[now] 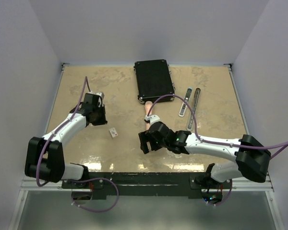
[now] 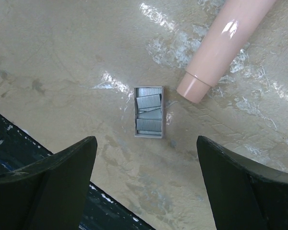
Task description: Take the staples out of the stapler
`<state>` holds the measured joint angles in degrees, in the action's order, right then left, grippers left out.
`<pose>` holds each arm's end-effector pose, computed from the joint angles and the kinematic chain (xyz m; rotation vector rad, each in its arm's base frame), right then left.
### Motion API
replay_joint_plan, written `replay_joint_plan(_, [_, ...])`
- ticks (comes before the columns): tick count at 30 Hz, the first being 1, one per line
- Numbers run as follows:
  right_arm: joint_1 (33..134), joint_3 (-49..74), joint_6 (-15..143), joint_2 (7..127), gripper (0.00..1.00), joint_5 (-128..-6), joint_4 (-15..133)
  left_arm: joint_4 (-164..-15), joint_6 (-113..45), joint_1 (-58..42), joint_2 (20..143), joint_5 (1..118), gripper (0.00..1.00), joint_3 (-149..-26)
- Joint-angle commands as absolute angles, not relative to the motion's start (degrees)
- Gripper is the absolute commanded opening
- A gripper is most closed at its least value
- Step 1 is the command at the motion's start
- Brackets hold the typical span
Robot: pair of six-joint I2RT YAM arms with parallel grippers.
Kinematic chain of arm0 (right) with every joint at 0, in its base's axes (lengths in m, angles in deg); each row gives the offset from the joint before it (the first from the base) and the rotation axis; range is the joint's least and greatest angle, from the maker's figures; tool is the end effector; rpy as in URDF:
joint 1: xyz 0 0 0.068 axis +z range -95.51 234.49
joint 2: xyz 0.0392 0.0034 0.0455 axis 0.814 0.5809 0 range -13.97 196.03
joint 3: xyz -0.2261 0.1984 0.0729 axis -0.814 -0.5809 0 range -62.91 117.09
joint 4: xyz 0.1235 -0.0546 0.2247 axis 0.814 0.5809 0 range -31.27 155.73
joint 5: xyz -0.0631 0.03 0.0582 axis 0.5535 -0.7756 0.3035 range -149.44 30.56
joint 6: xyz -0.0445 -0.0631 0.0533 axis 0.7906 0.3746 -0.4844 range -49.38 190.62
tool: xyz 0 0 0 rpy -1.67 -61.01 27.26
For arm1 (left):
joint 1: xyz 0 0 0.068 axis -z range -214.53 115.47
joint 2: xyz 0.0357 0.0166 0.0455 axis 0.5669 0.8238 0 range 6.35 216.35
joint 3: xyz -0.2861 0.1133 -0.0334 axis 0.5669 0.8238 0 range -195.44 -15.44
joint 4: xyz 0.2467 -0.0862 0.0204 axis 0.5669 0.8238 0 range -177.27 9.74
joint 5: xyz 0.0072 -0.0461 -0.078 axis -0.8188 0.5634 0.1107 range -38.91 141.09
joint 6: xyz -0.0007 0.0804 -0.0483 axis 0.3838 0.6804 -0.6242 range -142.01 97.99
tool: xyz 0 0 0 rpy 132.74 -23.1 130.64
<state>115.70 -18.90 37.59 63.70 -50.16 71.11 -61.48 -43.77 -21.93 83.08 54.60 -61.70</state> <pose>0.1578 0.2588 0.2087 -0.5170 2.3888 0.5876 0.2730 -0.0663 0.2026 -0.1822 2.5732 -0.3067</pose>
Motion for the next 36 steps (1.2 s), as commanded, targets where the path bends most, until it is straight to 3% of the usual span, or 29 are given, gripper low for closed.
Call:
replay_joint_plan(1, [116.19, -17.39, 37.05, 65.12, 0.89, -48.72, 70.41, -62.21, -39.94, -24.77, 88.87, 54.51, 0.00, -65.44])
replay_joint_plan(11, [118.91, -16.68, 36.61, 69.79, 0.90, -45.90, 71.30, -63.80, -38.88, -25.04, 97.04, 58.03, 0.00, -64.83])
replay_joint_plan(19, [119.88, -15.63, 36.26, 73.12, 0.87, -45.38, 69.54, -62.92, -40.11, -24.95, 96.79, 59.26, 0.00, -63.86])
replay_joint_plan(36, [125.06, -12.11, 36.25, 81.39, 0.62, -42.04, 69.37, -65.47, -46.35, -25.04, 88.18, 62.69, 0.00, -56.04])
